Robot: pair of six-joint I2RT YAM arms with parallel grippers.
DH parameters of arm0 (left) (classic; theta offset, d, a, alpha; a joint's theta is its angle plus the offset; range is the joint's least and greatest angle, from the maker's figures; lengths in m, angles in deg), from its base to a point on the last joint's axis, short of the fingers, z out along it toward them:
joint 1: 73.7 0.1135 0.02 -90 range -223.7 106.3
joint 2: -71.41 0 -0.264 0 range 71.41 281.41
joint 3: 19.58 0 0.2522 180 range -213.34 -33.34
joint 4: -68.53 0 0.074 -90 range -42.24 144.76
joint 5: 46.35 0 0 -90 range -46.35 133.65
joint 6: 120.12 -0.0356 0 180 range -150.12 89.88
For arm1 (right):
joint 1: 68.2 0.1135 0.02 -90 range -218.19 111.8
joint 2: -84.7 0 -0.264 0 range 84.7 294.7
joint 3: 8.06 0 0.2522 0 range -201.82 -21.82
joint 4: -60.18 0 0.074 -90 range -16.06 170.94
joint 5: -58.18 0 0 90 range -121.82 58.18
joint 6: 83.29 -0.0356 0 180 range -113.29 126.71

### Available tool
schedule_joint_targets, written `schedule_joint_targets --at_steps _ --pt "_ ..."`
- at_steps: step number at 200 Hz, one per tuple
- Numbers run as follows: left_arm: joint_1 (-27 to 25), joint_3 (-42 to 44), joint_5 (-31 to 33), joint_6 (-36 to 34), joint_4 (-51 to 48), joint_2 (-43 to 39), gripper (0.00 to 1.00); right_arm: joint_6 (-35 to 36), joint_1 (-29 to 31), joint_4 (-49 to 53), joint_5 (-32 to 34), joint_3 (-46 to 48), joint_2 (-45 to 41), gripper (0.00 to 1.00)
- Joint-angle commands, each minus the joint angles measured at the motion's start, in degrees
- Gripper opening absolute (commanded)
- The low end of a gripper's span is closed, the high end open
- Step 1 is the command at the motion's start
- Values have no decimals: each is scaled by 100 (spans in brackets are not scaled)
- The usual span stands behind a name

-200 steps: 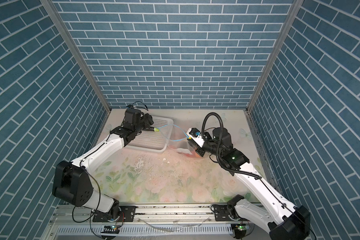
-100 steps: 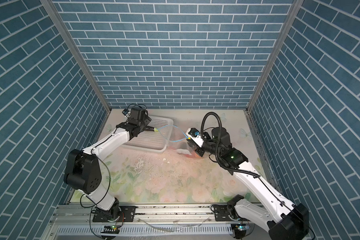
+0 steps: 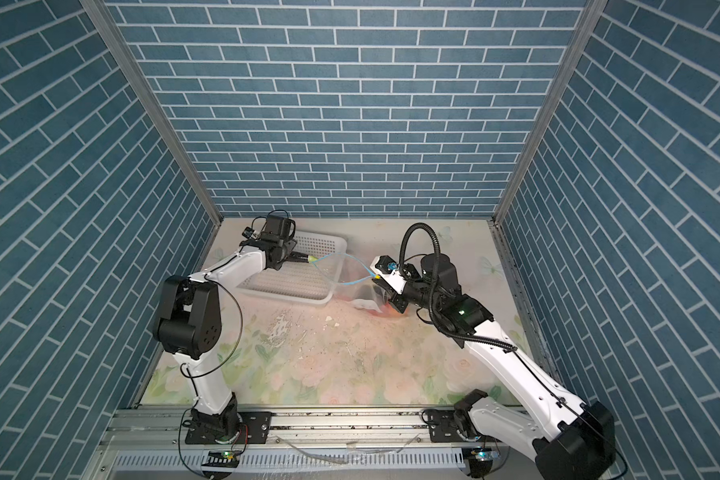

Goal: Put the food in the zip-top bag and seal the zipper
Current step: 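Lower the left gripper onto the purple eggplant and close on it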

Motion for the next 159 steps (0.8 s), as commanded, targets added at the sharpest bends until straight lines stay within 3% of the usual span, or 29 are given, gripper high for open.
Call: schedule_joint_targets --at_steps 1,94,159 --pt "129 -221 -74 94 -264 256 70 96 26 -180 -66 -42 4 0" --pt "310 -876 -520 81 -529 1011 69 100 27 -179 -121 -136 118 0" --pt "356 -1103 -649 37 -696 1270 62 109 22 -183 -98 -110 100 0"
